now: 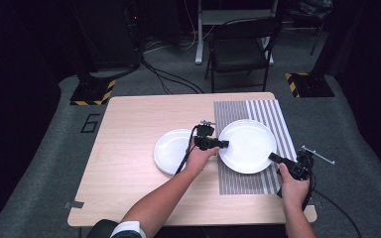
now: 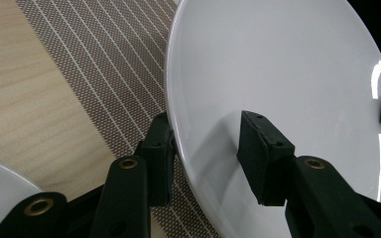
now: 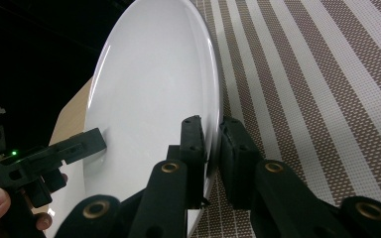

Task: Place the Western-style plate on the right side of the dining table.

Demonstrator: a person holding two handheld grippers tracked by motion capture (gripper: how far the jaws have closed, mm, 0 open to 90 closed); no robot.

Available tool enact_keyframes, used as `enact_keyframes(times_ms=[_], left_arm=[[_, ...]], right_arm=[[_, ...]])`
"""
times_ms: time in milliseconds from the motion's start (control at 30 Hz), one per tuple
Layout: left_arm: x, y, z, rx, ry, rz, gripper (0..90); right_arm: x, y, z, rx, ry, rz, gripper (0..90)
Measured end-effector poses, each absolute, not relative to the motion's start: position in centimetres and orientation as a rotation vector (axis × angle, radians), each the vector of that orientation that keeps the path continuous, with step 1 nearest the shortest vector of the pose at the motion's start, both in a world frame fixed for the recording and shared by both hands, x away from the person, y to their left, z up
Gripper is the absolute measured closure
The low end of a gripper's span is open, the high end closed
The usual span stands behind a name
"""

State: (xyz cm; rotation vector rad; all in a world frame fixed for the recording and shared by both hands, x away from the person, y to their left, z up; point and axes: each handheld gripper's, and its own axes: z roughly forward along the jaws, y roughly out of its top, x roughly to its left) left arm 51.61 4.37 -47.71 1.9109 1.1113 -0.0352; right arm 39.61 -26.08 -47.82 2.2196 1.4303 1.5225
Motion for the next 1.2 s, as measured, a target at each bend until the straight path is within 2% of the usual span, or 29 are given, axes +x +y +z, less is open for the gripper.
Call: enact_keyframes(times_ms=[1200], left_arm=[[53.8, 1.7, -49.2, 1.927, 1.124, -0.036, 57.8]], right_arm=[[42.5, -28.3, -49.1, 2.211, 1.377, 1.48, 82.7]])
